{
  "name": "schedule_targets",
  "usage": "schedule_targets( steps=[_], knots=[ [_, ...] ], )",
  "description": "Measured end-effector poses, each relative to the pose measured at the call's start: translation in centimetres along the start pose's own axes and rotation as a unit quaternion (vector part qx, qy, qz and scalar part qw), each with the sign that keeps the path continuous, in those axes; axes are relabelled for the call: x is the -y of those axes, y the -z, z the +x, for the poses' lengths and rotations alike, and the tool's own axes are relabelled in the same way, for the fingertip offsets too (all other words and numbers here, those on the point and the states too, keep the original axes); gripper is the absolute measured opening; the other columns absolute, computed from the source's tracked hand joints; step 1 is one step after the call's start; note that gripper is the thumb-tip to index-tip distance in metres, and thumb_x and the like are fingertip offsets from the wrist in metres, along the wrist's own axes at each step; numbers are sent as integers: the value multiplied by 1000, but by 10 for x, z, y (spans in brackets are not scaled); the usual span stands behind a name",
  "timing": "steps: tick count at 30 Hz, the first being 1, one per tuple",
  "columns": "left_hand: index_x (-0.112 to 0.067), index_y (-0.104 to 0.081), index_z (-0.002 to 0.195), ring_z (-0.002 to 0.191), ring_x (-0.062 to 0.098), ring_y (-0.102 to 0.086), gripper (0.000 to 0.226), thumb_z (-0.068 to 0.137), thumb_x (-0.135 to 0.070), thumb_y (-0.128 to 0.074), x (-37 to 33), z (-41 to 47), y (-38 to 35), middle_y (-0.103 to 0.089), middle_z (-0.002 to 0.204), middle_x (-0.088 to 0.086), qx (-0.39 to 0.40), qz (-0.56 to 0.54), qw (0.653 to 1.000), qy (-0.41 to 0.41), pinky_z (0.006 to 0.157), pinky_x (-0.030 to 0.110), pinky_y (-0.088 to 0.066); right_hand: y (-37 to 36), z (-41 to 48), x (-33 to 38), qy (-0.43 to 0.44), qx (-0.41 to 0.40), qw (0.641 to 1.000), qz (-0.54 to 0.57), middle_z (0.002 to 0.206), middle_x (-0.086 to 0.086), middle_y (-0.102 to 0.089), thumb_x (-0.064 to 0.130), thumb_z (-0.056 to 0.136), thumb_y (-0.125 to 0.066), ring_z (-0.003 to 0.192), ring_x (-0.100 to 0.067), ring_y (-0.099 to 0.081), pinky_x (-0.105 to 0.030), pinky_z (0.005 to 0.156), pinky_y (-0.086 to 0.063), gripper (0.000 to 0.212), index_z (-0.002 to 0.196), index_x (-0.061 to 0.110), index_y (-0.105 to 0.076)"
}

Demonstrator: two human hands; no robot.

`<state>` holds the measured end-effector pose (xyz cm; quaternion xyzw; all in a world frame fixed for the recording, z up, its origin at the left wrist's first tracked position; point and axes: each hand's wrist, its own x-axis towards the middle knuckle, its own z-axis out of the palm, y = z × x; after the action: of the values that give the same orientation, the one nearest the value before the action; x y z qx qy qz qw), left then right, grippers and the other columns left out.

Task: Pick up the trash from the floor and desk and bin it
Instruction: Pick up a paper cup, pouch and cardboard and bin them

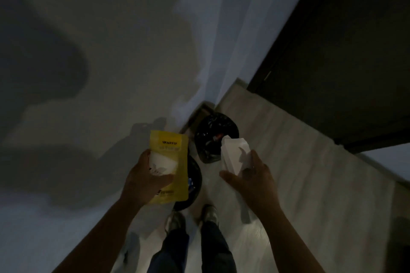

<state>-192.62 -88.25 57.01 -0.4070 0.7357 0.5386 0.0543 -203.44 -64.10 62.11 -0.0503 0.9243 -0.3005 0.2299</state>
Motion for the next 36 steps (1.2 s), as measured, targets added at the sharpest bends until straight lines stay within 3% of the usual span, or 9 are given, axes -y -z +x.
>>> schedule_targets(
  steps=[2, 5, 9, 11, 15, 18, 20, 27, 36],
  knots=[
    [-36, -41, 124, 85, 15, -57, 84, 54, -36, -86, 20, 22, -16, -55, 96, -17, 10, 27, 999, 21, 61, 31, -52, -16, 24, -13, -11, 47, 999, 23, 122, 10, -48, 63, 66, -73, 99, -8, -52, -22, 73, -48, 92, 140, 26, -32],
    [-24, -37, 138, 93, 22, -54, 91, 63, -23, -87, 54, 52, -42, -52, 108, -2, 23, 37, 997, 67, 72, 40, -54, -45, 58, -34, -34, 104, 992, 64, 125, 1, -54, 60, 64, -75, 106, -16, -57, -37, 88, -53, 86, 136, 32, -37],
    [-19, -29, 144, 106, 25, -54, 97, 65, -13, -86, 101, 88, -76, -51, 116, -4, 30, 30, 995, 93, 64, 19, -46, -84, 95, -60, -49, 116, 992, -18, 131, -2, -44, 61, 64, -76, 111, -17, -46, -29, 86, -48, 104, 147, 25, -24],
    [-14, -19, 148, 117, 31, -49, 106, 66, -16, -86, 125, 105, -92, -44, 134, 7, 34, 54, 991, 119, 74, 25, -46, -103, 109, -77, -59, 137, 989, -18, 134, -7, -41, 61, 66, -74, 115, -21, -47, -29, 85, -44, 102, 146, 27, -20],
    [-14, -25, 136, 95, 25, -56, 97, 63, -26, -87, 172, 134, -121, -48, 123, 11, 55, 81, 981, 170, 64, 32, -53, -138, 133, -109, -55, 177, 983, -13, 144, -11, -34, 56, 73, -71, 124, -29, -45, -31, 94, -41, 96, 147, 32, -16],
    [-12, -28, 136, 106, 31, -55, 95, 64, -29, -87, 202, 156, -141, -48, 125, 12, 64, 93, 978, 174, 80, 40, -55, -164, 145, -127, -47, 193, 980, -26, 140, -9, -41, 54, 73, -71, 122, -26, -48, -42, 100, -45, 92, 146, 28, -22],
    [-12, -29, 136, 108, 33, -56, 94, 65, -33, -86, 220, 171, -152, -50, 126, 13, 71, 97, 976, 180, 82, 42, -55, -182, 152, -139, -50, 204, 977, -29, 143, -9, -38, 54, 74, -71, 124, -26, -46, -38, 101, -43, 92, 147, 29, -20],
    [-13, -36, 142, 120, 34, -52, 88, 70, -37, -81, 270, 224, -182, -50, 134, 14, 69, 114, 972, 193, 92, 47, -52, -239, 175, -171, -42, 206, 977, -16, 137, 0, -43, 59, 70, -71, 108, -8, -44, -15, 81, -33, 92, 144, 35, -22],
    [-12, -31, 146, 127, 35, -45, 91, 72, -35, -80, 317, 280, -207, -43, 142, 16, 43, 130, 974, 178, 102, 46, -43, -294, 198, -198, -56, 223, 972, -43, 139, -4, -39, 62, 70, -69, 118, -21, -47, -25, 84, -35, 96, 146, 36, -16]
  ],
)
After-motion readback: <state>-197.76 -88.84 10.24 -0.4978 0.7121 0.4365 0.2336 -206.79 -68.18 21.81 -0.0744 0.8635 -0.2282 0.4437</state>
